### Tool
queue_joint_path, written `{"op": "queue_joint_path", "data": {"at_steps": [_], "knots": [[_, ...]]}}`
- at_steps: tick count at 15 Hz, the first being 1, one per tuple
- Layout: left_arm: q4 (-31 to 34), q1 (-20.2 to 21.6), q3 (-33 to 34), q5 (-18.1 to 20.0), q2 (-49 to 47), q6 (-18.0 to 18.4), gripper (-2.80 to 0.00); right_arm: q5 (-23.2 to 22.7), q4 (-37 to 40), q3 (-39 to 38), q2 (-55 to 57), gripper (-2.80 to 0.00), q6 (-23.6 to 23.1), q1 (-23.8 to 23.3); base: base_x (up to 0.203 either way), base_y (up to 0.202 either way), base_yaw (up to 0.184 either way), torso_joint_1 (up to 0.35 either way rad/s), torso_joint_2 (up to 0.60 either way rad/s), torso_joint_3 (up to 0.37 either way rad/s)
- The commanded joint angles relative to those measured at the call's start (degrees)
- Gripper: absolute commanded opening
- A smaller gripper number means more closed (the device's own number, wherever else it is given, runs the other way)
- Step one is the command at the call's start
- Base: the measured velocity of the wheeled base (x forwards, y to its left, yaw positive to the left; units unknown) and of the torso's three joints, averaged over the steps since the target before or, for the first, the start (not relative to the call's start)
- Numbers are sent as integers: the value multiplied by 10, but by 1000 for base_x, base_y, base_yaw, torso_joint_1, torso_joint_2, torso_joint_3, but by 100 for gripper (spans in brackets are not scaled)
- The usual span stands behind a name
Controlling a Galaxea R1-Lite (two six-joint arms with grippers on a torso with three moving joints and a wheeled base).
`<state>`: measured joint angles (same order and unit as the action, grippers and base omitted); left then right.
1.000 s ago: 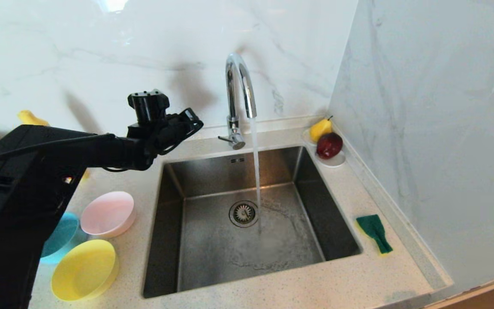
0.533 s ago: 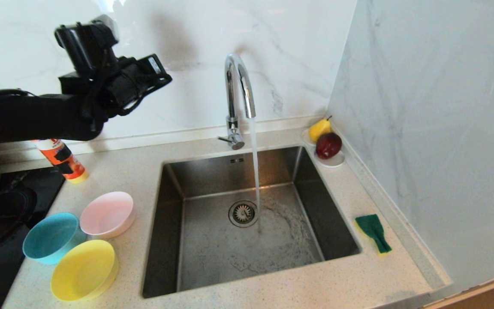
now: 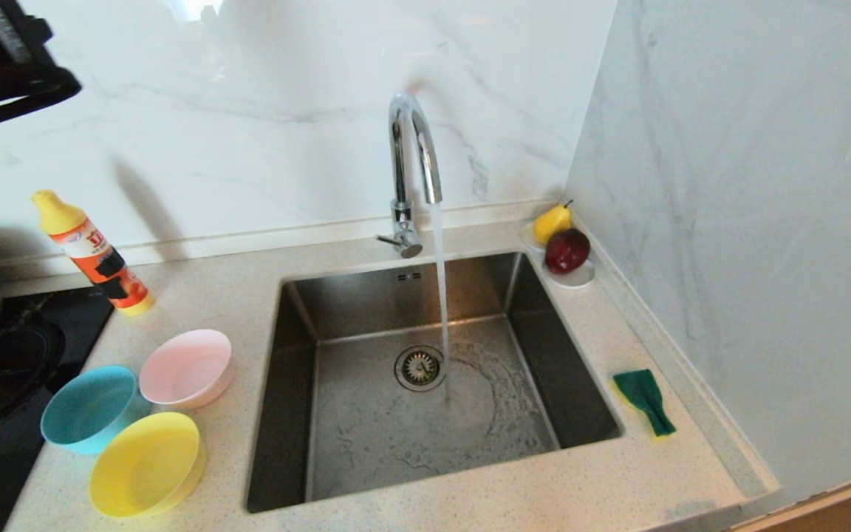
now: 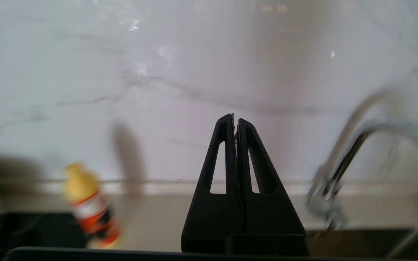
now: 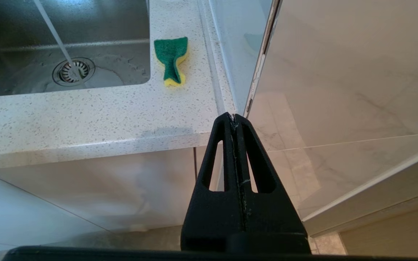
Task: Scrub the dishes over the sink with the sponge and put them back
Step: Pick up a bowl and the sponge
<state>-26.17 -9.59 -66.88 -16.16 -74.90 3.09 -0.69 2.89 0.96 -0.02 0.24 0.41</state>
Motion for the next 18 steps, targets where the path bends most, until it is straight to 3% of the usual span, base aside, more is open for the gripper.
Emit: {"op": "queue_joint_path", "data": {"at_steps": [1,6,11,14,15,16,18], "knots": [[2,4,127,-8,177,16,-280,0,0,0,-1,-280,0,0,0,0,0,0,0,0],[7,52,426,-19,445,30,-280,0,0,0,-1,-280,0,0,0,0,0,0,0,0],[19,85,612,-15,636,36,-280,0,0,0,-1,-280,0,0,0,0,0,0,0,0],[113,92,668,4,746,22,-280,0,0,0,-1,-280,0,0,0,0,0,0,0,0],[160,93,670,21,755,-16,-280,0,0,0,-1,-280,0,0,0,0,0,0,0,0],[181,94,672,74,752,-39,-280,0,0,0,-1,-280,0,0,0,0,0,0,0,0],[208,94,678,165,750,-9,-280,0,0,0,-1,-280,0,0,0,0,0,0,0,0]]}}
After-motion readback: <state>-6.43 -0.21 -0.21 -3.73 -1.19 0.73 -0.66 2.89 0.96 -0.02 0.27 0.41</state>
